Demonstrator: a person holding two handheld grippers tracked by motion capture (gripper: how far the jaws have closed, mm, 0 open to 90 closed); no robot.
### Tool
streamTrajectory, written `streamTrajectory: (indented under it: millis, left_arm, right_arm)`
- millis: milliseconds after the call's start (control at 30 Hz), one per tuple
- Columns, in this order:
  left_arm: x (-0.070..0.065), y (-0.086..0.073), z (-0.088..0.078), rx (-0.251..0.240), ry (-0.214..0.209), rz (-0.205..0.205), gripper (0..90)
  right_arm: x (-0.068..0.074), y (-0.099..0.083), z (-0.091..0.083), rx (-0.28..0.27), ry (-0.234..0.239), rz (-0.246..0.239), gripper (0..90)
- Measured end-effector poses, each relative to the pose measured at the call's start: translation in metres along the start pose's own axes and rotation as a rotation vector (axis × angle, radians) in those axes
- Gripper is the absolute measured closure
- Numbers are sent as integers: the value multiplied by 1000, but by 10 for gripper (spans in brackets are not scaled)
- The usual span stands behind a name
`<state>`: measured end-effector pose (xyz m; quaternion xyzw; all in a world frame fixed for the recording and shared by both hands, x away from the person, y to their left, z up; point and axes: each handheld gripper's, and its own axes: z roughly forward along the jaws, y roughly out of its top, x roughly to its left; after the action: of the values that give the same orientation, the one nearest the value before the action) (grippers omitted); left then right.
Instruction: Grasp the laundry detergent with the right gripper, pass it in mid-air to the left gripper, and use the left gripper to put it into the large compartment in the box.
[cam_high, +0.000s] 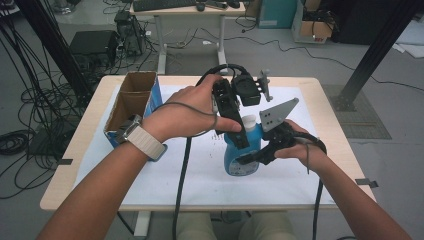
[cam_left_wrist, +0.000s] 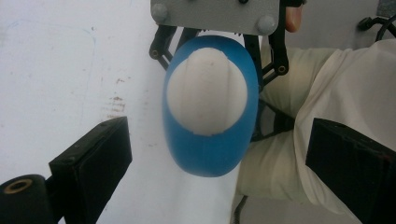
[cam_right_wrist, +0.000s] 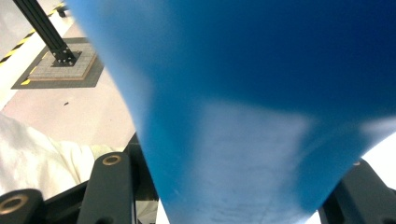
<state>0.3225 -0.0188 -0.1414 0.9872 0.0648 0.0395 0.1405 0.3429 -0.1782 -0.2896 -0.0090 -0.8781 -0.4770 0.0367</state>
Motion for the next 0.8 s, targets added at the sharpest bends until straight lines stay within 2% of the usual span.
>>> streamTrajectory:
  millis: [400, 800]
  left_arm:
    - [0, 0, 1, -2, 8, -5, 72]
    - [2, 4, 10, 2, -8, -3, 74]
  right_arm:
    - [1, 0, 1, 0, 2, -1, 428]
    - [2, 1, 1, 2, 2, -7, 428]
